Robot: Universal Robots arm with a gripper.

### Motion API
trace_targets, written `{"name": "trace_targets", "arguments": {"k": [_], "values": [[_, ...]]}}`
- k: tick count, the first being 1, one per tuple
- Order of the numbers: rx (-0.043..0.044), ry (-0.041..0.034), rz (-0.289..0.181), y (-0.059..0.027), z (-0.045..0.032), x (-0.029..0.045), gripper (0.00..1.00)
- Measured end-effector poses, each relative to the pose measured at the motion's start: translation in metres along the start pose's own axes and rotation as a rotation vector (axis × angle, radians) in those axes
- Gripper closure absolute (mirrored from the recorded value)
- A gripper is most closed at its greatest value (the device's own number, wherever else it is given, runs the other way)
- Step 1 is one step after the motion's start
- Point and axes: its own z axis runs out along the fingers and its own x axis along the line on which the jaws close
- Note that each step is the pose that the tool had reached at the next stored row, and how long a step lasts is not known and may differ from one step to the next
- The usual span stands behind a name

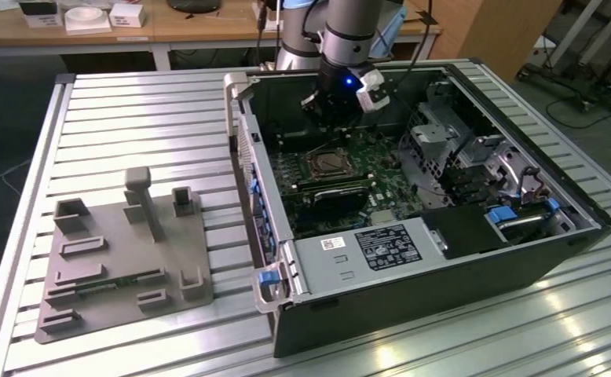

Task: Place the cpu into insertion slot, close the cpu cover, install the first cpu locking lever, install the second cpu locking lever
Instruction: 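Install the first cpu locking lever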

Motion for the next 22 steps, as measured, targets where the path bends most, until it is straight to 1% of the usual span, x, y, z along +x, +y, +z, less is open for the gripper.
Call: {"name": "trace_targets", "arguments": {"k": [5, 8, 10, 11, 12, 13, 14, 15, 16, 17, 20, 21, 22], "values": [[0.0032, 0.0001, 0.0, -0.0001, -0.0001, 0.0, 0.9], [0.0022, 0.0, 0.0, -0.0002, -0.0001, 0.0, 0.9], [0.0015, 0.0002, 0.0, -0.0022, -0.0002, -0.0001, 0.9], [-0.0013, 0.0002, 0.0, -0.0035, -0.0003, -0.0001, 0.9], [-0.0065, 0.0004, 0.0, -0.0046, -0.0003, -0.0002, 0.9], [-0.0148, 0.0006, 0.0, -0.0053, -0.0003, -0.0002, 0.9], [-0.0253, 0.001, 0.0, -0.0056, -0.0003, -0.0002, 0.9], [-0.038, 0.0015, 0.001, -0.0056, -0.0002, -0.0002, 0.9], [-0.0535, 0.002, 0.001, -0.0057, -0.0002, -0.0002, 0.9], [-0.0626, 0.0022, 0.001, -0.0057, -0.0002, -0.0003, 0.9], [-0.0625, 0.0022, 0.001, -0.0058, -0.0001, -0.0004, 0.9], [-0.0589, 0.0022, 0.001, -0.0058, -0.0001, -0.0005, 0.9], [-0.0511, 0.0018, 0.001, -0.0058, 0.0, -0.0005, 0.9]]}}
